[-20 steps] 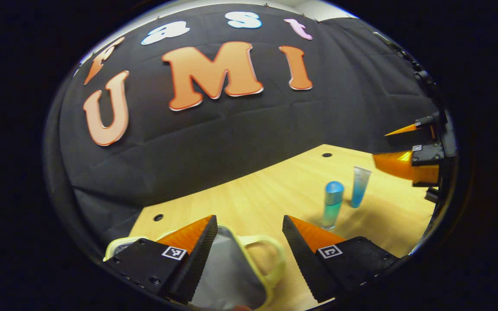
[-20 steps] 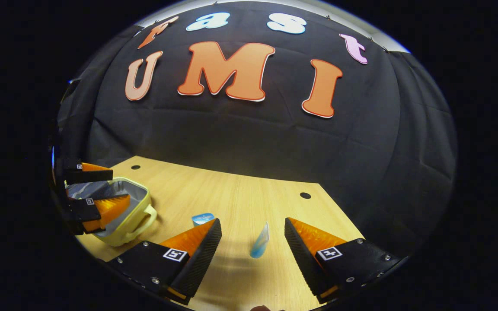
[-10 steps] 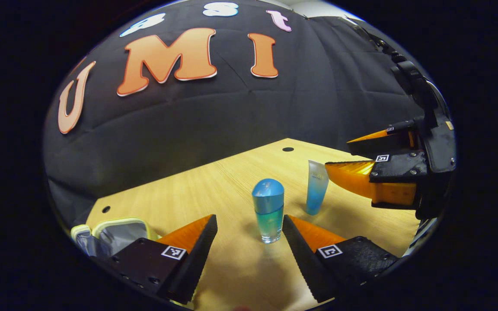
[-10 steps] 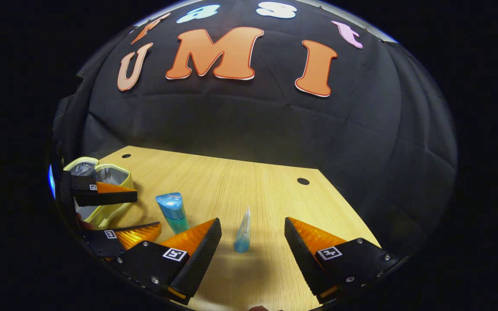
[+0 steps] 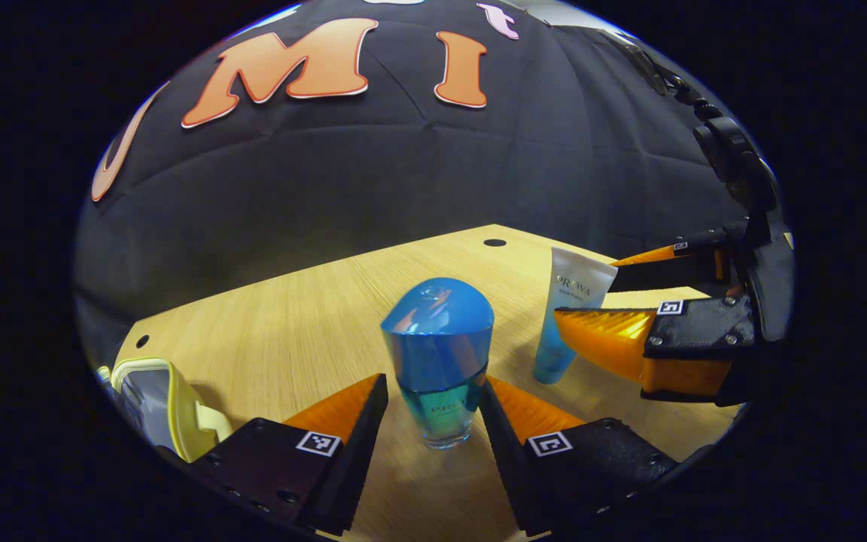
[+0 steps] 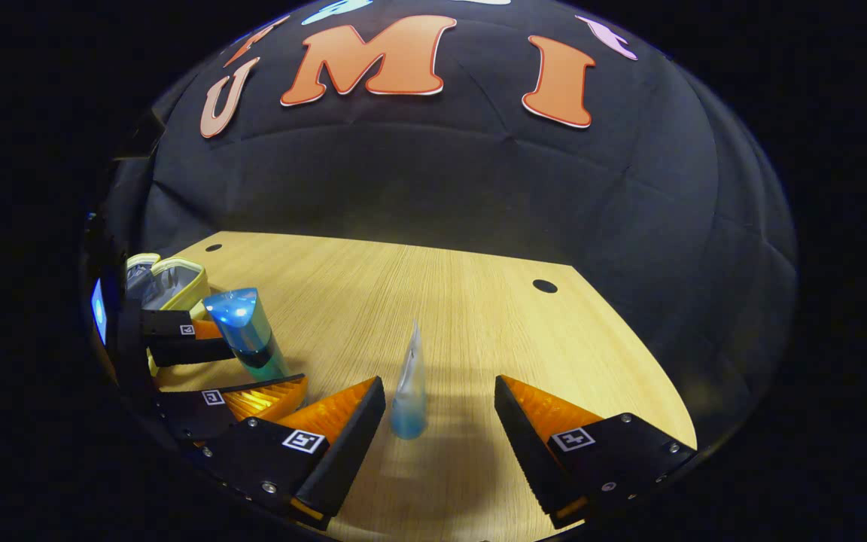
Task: First open the suitcase, pack the skin care products into it, and then close the suitcase.
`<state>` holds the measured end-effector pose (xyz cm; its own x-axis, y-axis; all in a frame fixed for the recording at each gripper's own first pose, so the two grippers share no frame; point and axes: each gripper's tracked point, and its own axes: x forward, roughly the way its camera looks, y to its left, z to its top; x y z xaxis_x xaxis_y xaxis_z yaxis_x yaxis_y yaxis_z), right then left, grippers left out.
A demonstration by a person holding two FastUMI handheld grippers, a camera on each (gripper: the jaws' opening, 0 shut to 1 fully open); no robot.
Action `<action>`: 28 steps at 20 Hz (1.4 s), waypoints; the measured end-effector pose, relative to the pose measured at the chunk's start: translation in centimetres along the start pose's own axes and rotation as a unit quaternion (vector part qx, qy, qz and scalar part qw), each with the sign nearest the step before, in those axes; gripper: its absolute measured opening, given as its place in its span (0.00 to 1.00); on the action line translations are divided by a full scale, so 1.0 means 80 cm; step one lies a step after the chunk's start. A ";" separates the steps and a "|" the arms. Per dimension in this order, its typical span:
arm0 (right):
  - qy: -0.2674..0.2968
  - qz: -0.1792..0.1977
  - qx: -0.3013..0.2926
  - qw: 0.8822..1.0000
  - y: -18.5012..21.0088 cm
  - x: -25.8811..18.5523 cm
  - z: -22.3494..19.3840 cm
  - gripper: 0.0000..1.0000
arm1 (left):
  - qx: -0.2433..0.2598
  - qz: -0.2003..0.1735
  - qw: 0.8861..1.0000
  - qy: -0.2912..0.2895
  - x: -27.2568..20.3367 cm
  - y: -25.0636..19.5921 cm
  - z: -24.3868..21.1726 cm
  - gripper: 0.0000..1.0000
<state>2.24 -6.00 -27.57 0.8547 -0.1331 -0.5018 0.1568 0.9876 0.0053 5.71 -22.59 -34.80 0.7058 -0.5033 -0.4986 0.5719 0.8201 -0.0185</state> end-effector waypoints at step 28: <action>0.004 0.100 0.017 0.995 0.116 -0.034 0.057 0.34 | -0.067 0.149 0.986 0.024 -0.210 0.204 0.048 0.46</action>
<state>3.66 3.12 -22.20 0.8665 0.0674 -0.4946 0.0003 0.9908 0.1357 4.79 -1.80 -23.40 0.8112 -0.2238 -0.5402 0.2800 0.9597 0.0230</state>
